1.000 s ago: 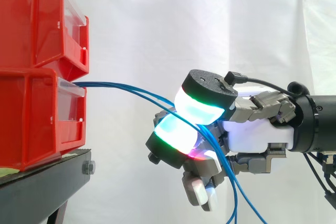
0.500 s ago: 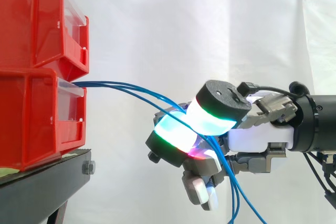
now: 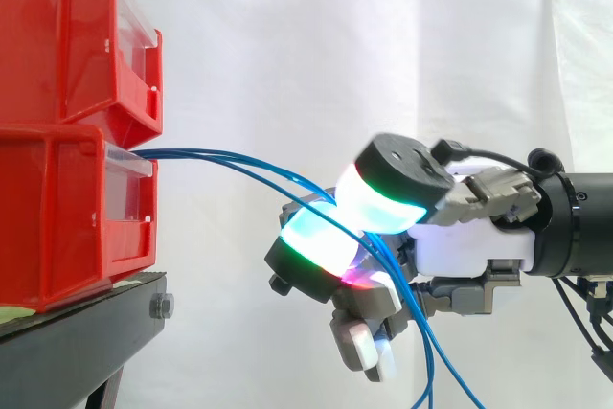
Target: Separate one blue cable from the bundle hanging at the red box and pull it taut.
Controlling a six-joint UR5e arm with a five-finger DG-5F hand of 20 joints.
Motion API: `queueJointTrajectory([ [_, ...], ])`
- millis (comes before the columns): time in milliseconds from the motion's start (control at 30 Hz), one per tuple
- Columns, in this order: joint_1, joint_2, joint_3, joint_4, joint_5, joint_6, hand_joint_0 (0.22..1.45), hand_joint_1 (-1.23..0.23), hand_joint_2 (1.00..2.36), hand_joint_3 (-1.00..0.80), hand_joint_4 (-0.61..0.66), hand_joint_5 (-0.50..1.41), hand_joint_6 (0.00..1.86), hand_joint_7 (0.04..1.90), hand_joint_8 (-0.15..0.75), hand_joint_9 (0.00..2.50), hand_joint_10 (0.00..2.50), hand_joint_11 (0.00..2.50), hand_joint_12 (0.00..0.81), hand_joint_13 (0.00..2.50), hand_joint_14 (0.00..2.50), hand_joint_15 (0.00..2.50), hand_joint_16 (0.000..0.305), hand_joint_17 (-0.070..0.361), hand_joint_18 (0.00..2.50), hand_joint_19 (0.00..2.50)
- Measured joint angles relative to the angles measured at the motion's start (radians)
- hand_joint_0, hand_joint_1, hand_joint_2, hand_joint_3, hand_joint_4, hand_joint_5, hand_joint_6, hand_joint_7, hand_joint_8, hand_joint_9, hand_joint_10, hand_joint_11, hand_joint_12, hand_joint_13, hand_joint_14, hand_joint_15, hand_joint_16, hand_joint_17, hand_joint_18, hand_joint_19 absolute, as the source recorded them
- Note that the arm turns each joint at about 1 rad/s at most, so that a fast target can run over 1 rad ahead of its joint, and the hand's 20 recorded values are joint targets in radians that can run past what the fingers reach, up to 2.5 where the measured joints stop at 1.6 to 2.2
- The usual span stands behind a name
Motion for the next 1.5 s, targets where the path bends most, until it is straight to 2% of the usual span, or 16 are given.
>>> queueJointTrajectory([
  [167,0.0,0.0,0.0,0.007,0.006,0.0,0.57,-0.63,1.0,-0.5,0.06,-0.13,0.84,1.09,0.323,1.15,0.02,1.11,0.363,1.02,0.03,0.67,0.048,0.107,0.94,0.76],
  [333,0.0,0.0,0.0,0.007,0.008,0.001,0.65,-0.8,1.0,-0.49,0.02,-0.14,0.85,1.15,0.318,1.11,0.02,1.11,0.363,1.01,0.03,0.68,0.048,0.107,0.92,0.76],
  [500,0.0,0.0,0.0,0.007,0.008,0.001,0.72,-0.91,1.01,-0.39,-0.04,-0.17,0.91,1.16,0.311,1.08,0.02,1.12,0.365,1.0,0.03,0.67,0.049,0.109,0.93,0.73],
  [667,0.0,0.0,0.0,0.007,0.008,0.001,0.78,-0.95,1.0,-0.5,-0.01,-0.18,0.92,1.09,0.3,1.03,0.02,1.11,0.36,0.98,0.03,0.66,0.05,0.112,0.92,0.68],
  [800,0.0,0.001,0.0,0.007,0.008,0.0,0.72,-0.97,1.0,-0.5,0.02,-0.17,0.93,1.02,0.295,1.01,0.02,1.1,0.351,0.95,0.02,0.66,0.05,0.112,0.9,0.66],
  [833,0.0,0.001,0.0,0.007,0.008,0.0,0.65,-0.99,1.0,-0.5,0.03,-0.16,0.93,0.96,0.298,1.0,0.02,1.11,0.353,0.93,0.03,0.66,0.05,0.112,0.87,0.67],
  [900,0.0,0.001,0.0,0.007,0.008,0.0,0.59,-0.98,1.0,-0.5,0.04,-0.15,0.92,0.94,0.299,1.0,0.02,1.1,0.356,0.92,0.03,0.67,0.051,0.114,0.86,0.68],
  [933,0.0,0.001,0.0,0.007,0.009,-0.001,0.53,-0.97,1.0,-0.5,0.06,-0.15,0.91,0.89,0.31,0.99,0.02,1.08,0.366,0.92,0.03,0.66,0.052,0.117,0.87,0.69],
  [1033,0.0,0.001,0.0,0.007,0.01,-0.001,0.47,-0.91,1.0,-0.5,0.09,-0.12,0.85,0.94,0.33,1.02,0.02,1.06,0.38,0.94,0.02,0.66,0.056,0.126,0.88,0.7],
  [1067,0.0,0.001,0.0,0.006,0.01,0.0,0.46,-0.87,1.0,-0.5,0.09,-0.12,0.85,0.91,0.333,1.03,0.02,1.04,0.381,0.94,0.02,0.67,0.057,0.127,0.88,0.7],
  [1133,0.0,0.001,0.0,0.005,0.01,0.0,0.51,-0.64,1.0,-0.5,0.07,-0.1,0.81,0.97,0.314,1.06,0.02,0.99,0.369,0.95,0.02,0.67,0.053,0.12,0.85,0.76],
  [1333,0.0,0.001,0.0,0.003,0.009,-0.003,0.59,-0.45,1.0,-0.5,0.05,-0.1,0.77,1.07,0.297,1.09,0.02,0.99,0.354,0.95,0.02,0.68,0.049,0.111,0.81,0.8],
  [1400,0.001,0.001,0.0,0.004,0.009,-0.003,0.61,-0.43,1.0,-0.5,0.06,-0.11,0.79,1.06,0.297,1.1,0.02,1.0,0.354,0.95,0.02,0.69,0.049,0.11,0.81,0.81],
  [1500,0.001,0.001,0.0,0.006,0.009,-0.003,0.6,-0.49,1.01,-0.39,0.06,-0.12,0.8,1.06,0.304,1.09,0.02,1.0,0.364,0.95,0.03,0.69,0.05,0.111,0.81,0.82],
])
